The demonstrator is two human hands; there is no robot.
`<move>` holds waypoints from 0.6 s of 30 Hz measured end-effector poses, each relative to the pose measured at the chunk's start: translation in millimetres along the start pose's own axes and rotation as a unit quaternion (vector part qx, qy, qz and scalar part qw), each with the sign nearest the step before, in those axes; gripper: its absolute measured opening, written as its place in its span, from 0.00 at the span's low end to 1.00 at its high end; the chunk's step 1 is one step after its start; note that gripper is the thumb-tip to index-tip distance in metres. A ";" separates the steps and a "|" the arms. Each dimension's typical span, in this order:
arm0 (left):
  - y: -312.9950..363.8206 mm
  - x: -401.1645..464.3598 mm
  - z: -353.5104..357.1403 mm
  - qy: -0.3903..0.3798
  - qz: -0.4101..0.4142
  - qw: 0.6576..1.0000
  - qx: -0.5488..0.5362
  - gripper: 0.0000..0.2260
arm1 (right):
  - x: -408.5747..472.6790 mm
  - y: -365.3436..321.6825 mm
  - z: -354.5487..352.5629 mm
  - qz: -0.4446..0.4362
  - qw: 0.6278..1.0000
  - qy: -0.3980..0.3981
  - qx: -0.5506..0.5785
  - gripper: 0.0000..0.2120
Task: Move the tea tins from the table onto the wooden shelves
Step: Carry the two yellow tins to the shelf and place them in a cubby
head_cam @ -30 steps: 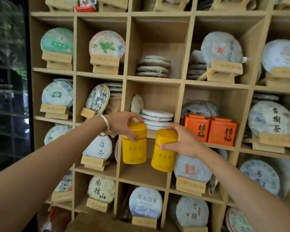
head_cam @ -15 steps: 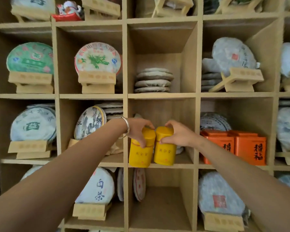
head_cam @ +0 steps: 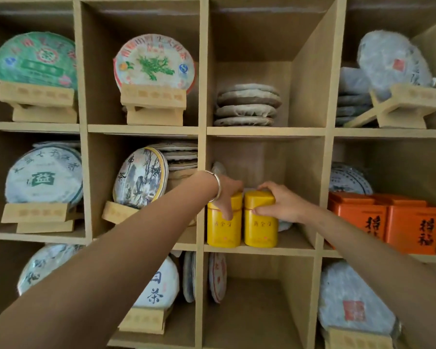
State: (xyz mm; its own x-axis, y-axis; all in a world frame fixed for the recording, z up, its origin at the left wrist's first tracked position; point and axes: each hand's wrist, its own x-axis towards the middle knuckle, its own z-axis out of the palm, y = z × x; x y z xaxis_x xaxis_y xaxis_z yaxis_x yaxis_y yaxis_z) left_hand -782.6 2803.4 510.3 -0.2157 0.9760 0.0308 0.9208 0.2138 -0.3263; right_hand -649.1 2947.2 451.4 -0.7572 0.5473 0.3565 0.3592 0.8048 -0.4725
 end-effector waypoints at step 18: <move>19.2 -30.9 82.4 0.334 -0.045 0.941 -0.023 0.44 | -46.5 19.3 37.7 -0.004 0.979 0.148 0.138 0.41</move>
State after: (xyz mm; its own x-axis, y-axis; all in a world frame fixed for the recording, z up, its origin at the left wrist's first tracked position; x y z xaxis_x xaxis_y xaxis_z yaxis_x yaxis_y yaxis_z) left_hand -785.0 2773.8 425.3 -0.0546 0.7588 0.6490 0.9252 0.2828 -0.2528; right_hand -627.5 2928.6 395.3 -0.5540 0.6171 0.5588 0.1624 0.7384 -0.6545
